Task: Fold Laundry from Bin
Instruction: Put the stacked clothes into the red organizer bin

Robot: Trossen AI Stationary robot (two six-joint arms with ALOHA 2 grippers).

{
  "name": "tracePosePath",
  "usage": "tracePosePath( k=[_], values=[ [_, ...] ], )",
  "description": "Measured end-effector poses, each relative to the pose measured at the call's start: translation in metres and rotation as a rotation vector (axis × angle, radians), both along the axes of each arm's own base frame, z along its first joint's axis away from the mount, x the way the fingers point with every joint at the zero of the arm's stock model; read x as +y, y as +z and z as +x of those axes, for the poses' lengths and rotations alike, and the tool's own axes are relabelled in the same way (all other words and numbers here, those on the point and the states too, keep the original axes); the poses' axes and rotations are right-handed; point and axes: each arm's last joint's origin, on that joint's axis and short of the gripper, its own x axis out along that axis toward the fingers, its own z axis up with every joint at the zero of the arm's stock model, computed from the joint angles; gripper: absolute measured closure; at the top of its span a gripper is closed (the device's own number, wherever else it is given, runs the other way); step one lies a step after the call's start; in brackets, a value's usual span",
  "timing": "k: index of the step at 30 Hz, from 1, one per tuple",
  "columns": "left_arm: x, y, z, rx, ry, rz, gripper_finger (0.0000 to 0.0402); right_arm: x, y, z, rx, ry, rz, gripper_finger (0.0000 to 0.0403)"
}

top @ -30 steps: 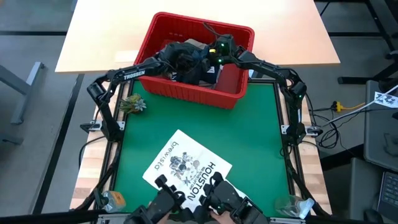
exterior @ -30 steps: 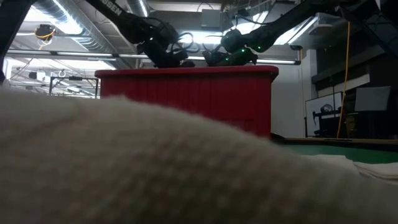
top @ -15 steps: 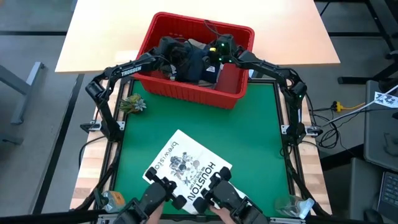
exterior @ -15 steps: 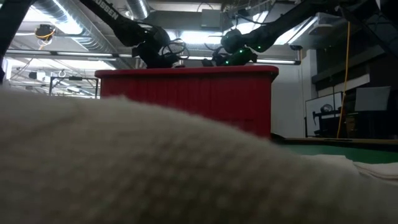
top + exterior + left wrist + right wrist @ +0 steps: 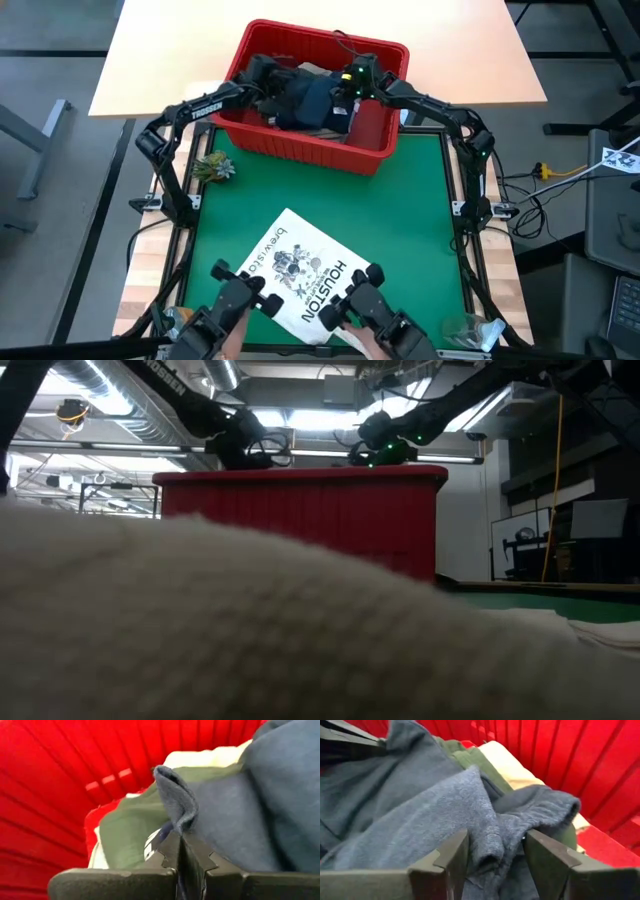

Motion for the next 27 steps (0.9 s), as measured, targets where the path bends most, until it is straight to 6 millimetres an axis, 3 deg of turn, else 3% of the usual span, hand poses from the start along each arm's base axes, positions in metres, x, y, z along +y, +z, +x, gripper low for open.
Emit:
tracePosePath(
  k=[6, 17, 27],
  values=[
    [0.007, -0.002, -0.012, 0.014, 0.038, -0.016, 0.0391, -0.002, -0.001, -0.003, 0.011, -0.005, 0.013, 0.0217],
    [0.015, -0.001, -0.025, -0.120, 0.244, -0.044, 0.0299, -0.002, -0.002, -0.003, 0.013, -0.002, 0.016, 0.0216],
    [0.012, 0.006, -0.010, -0.260, 0.056, -0.062, 0.0285, -0.001, -0.002, -0.003, 0.013, -0.001, 0.017, 0.0216]
  ],
)
